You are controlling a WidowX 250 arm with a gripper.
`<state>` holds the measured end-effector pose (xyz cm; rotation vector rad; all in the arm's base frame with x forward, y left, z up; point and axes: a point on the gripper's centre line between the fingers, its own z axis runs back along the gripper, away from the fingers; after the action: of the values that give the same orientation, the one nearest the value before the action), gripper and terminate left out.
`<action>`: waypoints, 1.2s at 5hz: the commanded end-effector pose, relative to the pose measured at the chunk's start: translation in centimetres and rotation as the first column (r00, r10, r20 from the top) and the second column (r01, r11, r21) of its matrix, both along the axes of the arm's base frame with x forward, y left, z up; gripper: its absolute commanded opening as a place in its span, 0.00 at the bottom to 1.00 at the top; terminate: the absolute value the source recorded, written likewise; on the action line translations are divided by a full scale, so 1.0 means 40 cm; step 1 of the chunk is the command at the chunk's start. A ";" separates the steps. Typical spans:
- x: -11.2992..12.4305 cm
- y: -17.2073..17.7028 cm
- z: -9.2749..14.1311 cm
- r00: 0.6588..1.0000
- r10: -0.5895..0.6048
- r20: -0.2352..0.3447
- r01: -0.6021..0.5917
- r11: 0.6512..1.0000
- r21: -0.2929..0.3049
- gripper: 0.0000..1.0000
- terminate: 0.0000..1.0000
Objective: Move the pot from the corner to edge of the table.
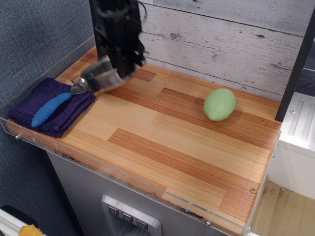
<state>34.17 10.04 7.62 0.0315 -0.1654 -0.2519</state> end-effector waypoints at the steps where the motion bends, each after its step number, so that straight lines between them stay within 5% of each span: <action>1: -0.082 -0.062 0.208 0.986 0.036 0.163 -0.038 0.999 0.011 0.00 0.00; 3: -0.188 -0.199 0.207 0.988 0.128 0.089 -0.132 0.990 0.039 0.00 0.00; 4: -0.199 -0.253 0.148 0.995 0.086 0.045 -0.091 0.988 0.123 0.00 0.00; 6: -0.181 -0.333 0.045 0.997 -0.066 -0.045 0.072 0.985 0.158 0.00 0.00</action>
<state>26.70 -3.21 8.36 0.1778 -0.0660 -0.3385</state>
